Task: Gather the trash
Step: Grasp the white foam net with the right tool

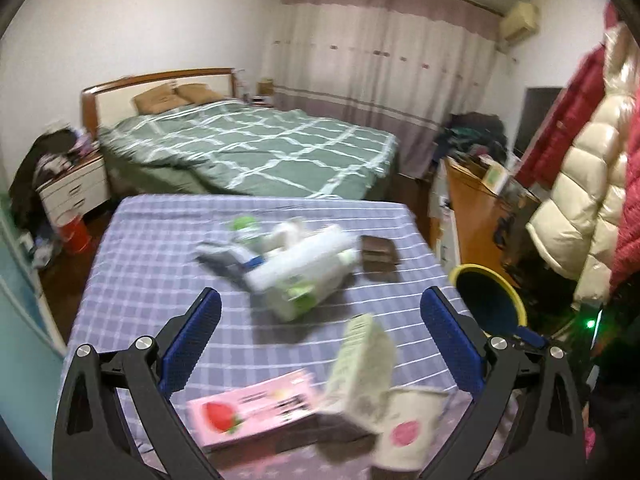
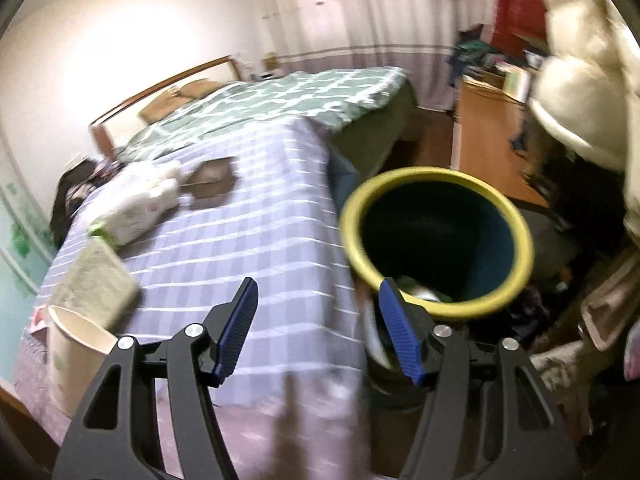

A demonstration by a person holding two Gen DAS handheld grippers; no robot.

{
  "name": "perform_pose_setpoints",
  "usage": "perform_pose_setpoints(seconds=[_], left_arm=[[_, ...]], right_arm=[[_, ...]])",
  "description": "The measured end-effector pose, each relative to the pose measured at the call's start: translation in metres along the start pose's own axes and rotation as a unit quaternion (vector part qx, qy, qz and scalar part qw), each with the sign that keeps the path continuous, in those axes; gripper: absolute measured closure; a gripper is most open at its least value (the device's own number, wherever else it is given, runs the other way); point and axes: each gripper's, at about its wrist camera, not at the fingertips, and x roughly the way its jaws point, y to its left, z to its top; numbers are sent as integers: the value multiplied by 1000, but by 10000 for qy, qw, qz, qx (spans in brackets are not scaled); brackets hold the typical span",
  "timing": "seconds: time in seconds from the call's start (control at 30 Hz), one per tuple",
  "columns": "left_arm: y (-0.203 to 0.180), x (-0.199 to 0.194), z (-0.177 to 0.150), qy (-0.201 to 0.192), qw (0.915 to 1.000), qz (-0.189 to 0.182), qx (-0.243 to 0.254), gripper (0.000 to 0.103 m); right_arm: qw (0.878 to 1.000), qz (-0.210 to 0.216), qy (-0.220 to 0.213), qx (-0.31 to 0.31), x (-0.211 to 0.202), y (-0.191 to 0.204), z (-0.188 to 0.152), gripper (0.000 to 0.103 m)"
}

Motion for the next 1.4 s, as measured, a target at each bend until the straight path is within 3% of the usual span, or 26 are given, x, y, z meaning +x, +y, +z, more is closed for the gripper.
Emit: perform_pose_setpoints(seconds=[0.37, 0.53, 0.7, 0.97, 1.03, 1.1, 1.13, 1.2, 1.4], left_arm=[[80, -12, -31, -15, 9975, 474, -515, 5], [89, -12, -34, -51, 9967, 486, -641, 5], [88, -9, -37, -46, 9967, 560, -585, 5], [84, 0, -37, 46, 9976, 469, -508, 5], [82, 3, -37, 79, 9977, 443, -498, 5], [80, 6, -37, 100, 9979, 418, -482, 5], [79, 7, -37, 105, 9980, 407, -474, 5], [77, 9, -37, 118, 9981, 399, -453, 5], [75, 10, -37, 120, 9983, 387, -419, 5]], right_arm=[[9879, 1209, -31, -967, 16, 129, 46, 43], [9862, 1331, 166, -970, 59, 168, 89, 43], [9863, 1340, 656, -711, 108, 188, 121, 43], [9774, 1593, 1367, -246, 151, 189, 127, 43], [9753, 1706, 1389, -198, 154, 192, 127, 50], [9726, 1836, 1421, -158, 154, 194, 128, 76], [9713, 1906, 1415, -136, 154, 196, 129, 81], [9713, 2000, 1283, -117, 148, 196, 131, 86], [9726, 2192, 754, -191, 110, 195, 136, 88]])
